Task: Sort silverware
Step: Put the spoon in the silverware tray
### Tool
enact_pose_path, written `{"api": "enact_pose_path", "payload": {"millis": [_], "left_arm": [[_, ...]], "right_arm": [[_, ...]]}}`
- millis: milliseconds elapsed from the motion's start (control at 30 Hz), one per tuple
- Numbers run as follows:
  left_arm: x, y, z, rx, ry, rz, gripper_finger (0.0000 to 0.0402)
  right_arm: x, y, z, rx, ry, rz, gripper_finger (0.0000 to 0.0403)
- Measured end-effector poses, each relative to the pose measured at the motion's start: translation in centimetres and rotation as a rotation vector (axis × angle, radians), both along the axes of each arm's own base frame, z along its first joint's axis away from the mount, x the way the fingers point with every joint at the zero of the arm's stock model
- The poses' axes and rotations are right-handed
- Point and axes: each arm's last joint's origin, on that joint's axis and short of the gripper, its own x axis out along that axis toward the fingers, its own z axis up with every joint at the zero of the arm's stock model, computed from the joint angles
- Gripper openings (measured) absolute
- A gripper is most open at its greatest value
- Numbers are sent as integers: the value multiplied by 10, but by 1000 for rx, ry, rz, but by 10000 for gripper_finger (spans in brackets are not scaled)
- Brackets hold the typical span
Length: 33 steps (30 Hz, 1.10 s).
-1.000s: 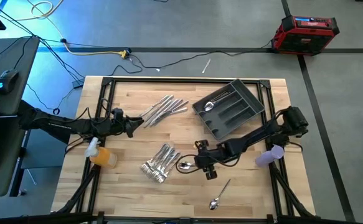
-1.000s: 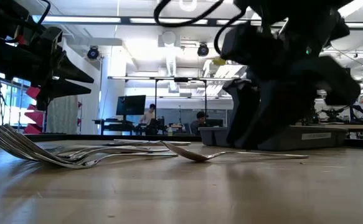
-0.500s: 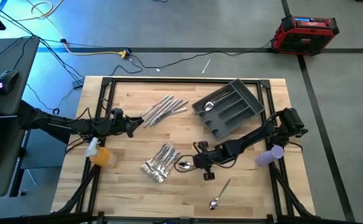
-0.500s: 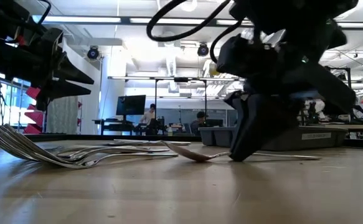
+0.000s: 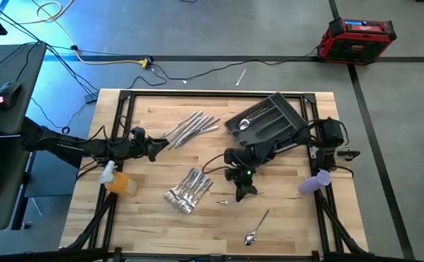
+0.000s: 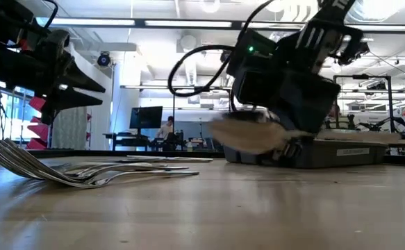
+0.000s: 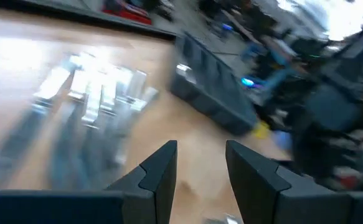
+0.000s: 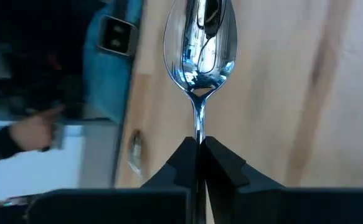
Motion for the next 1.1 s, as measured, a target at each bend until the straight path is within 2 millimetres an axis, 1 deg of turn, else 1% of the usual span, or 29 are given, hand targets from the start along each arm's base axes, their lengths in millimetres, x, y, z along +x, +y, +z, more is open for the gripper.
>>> {"api": "enact_pose_path", "payload": {"millis": [100,167,267,333,433,500,600,700,767,833,900,1000,1100], "left_arm": [[4,-7,4,-16,-47,-159,119],[8,-14,11,18,-108,-248,119],[15,-27,25,135,-216,-371,119],[25,-37,37,224,-229,-409,119],[49,-53,45,338,-120,-399,119],[70,-63,48,402,-49,-413,119],[105,-77,49,485,15,-487,125],[132,-87,45,564,105,-543,140],[145,-89,47,579,144,-576,154],[153,-88,50,573,200,-611,168],[156,-87,52,549,255,-641,181],[157,-87,52,489,306,-672,194],[156,-87,48,473,334,-687,199]], "right_arm": [[4,-7,1,4,-53,-9,1],[8,-11,7,5,-126,-19,0],[15,-17,15,-20,-238,-49,0],[19,-23,18,-43,-288,-82,0],[23,-28,22,-64,-340,-112,0],[23,-30,22,-67,-340,-118,0],[23,-32,23,-69,-341,-125,0],[23,-33,22,-72,-342,-125,0],[22,-32,22,-73,-341,-124,0],[22,-32,22,-73,-333,-123,0],[22,-32,22,-73,-331,-123,0],[22,-32,21,-76,-333,-118,0],[21,-32,21,-81,-341,-111,0]]}}
